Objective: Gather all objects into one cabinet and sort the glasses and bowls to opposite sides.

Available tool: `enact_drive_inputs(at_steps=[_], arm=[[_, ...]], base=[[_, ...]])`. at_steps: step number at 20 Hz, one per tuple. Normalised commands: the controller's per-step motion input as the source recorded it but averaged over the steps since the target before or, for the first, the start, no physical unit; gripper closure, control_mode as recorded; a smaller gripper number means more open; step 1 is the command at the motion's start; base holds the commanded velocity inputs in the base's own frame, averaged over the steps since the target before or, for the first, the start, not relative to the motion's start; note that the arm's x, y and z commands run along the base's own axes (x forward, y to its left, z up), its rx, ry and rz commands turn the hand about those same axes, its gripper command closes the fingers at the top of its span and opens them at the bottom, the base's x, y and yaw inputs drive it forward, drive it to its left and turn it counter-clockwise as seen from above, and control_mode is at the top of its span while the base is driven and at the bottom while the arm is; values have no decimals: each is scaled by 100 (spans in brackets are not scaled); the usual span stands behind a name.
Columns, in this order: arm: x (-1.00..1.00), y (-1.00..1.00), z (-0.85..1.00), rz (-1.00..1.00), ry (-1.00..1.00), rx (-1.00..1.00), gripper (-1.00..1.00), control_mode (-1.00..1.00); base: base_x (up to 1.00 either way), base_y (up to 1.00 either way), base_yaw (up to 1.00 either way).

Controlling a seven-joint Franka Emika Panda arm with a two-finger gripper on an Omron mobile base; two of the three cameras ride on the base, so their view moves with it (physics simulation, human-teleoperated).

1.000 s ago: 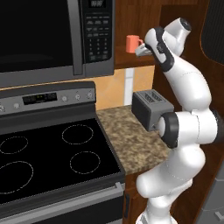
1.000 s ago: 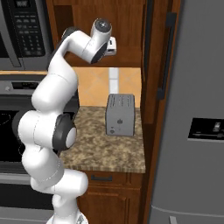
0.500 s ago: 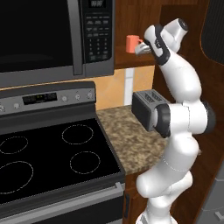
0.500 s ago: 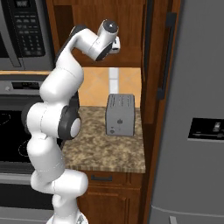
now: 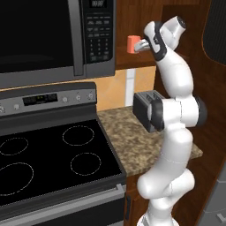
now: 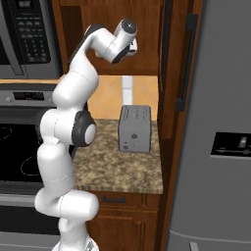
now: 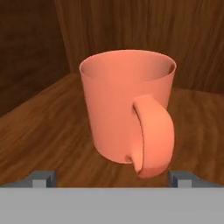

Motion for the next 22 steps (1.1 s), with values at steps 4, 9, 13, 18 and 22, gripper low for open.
enact_drive_inputs(at_steps=[4,9,13,18,22], arm=[[32,0,0,6,1,0,-100,-100],[24,-6,0,6,0,0,-100,-100],[10,-8,0,5,1,0,-100,-100],[0,5,-15,5,0,0,100,-100],[0,15,-22,1,-1,0,100,-100]], base=[[0,0,0],[0,0,0],[0,0,0],[0,0,0],[0,0,0]])
